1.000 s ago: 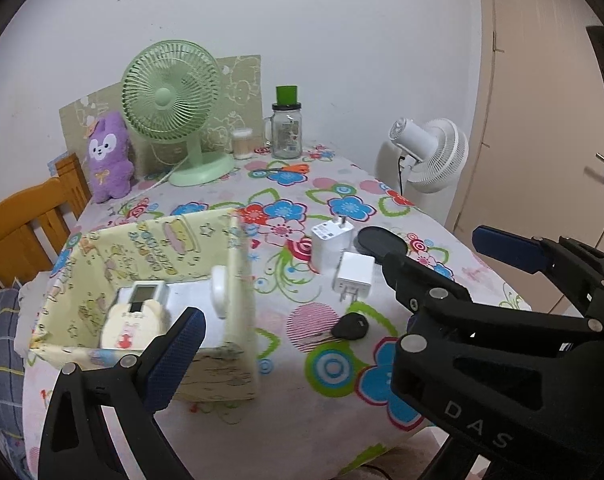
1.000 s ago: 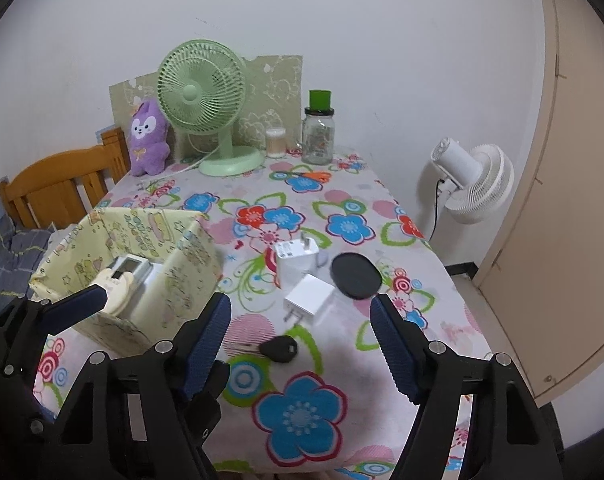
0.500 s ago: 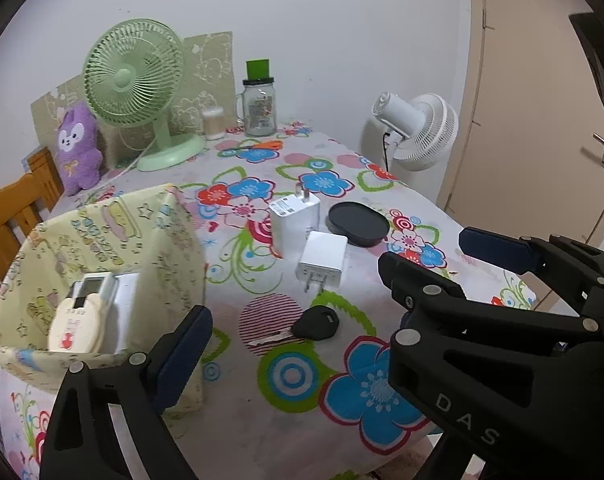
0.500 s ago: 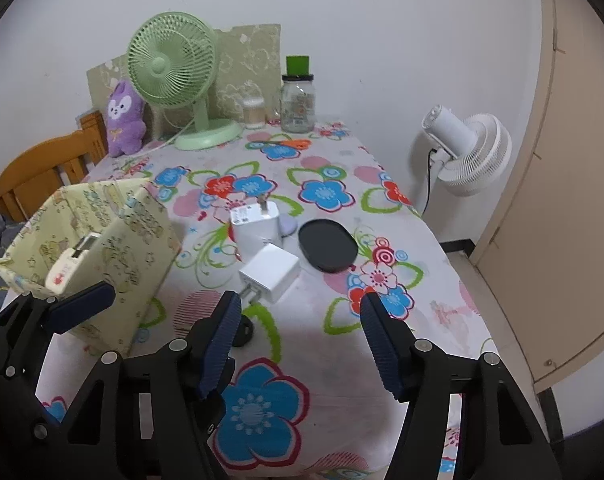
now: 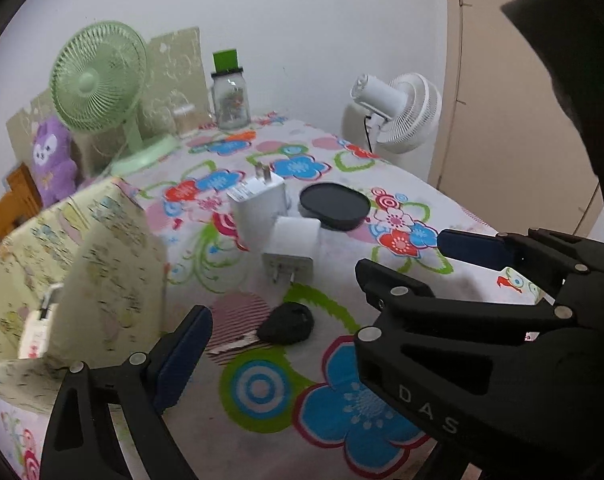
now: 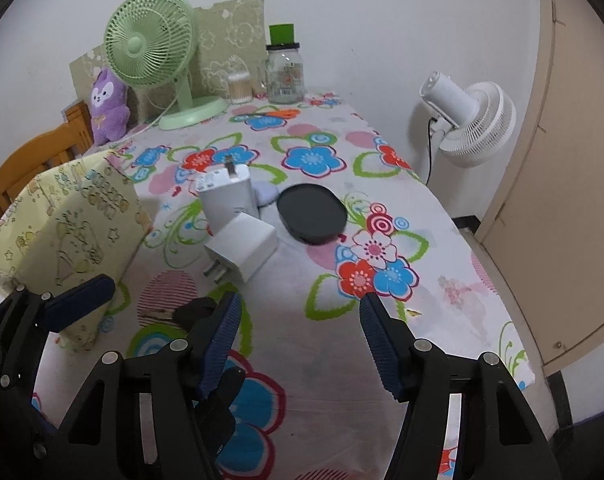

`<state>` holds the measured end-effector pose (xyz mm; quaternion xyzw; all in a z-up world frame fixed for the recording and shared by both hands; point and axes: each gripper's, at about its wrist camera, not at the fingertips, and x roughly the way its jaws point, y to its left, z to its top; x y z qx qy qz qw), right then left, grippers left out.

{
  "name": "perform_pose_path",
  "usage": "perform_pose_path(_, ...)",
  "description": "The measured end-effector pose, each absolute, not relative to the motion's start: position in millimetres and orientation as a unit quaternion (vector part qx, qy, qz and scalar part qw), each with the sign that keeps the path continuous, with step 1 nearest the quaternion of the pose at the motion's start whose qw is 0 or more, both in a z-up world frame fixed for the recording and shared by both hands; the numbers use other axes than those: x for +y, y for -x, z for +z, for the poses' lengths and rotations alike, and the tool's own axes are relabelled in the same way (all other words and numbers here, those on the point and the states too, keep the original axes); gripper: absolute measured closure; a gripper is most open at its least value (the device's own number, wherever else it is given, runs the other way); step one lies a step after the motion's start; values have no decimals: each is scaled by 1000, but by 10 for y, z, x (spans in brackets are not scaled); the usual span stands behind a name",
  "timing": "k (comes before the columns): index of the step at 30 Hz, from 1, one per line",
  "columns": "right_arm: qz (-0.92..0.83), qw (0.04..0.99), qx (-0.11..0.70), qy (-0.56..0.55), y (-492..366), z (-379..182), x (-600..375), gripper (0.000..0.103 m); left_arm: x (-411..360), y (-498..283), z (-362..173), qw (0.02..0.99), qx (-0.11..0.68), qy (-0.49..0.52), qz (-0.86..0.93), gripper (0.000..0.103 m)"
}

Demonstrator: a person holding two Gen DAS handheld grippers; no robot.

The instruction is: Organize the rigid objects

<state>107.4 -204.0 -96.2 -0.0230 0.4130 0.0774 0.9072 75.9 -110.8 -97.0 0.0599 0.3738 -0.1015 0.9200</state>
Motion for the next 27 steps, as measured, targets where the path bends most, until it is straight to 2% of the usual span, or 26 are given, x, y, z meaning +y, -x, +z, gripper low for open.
perform_pose_path(16,79,890,448,16,-1342,-1270,-2085,38,-1068,-1066,-1293,901,421,-28,-99,25)
perform_pose_path(18,81,890,449,18,-1362,-1282,-2067,38,-1052,-1087,-1301,901,422,-27,-92,37)
perform_pose_path(24,89,889,448,18,-1426,-1281,-2026,38,-999,-1092,-1283,905,417,-19,-80,64)
perform_pose_path(27,97,889,448,27,-1452,-1279,-1974,38,-993,-1087,-1283,906,415,-19,-82,66)
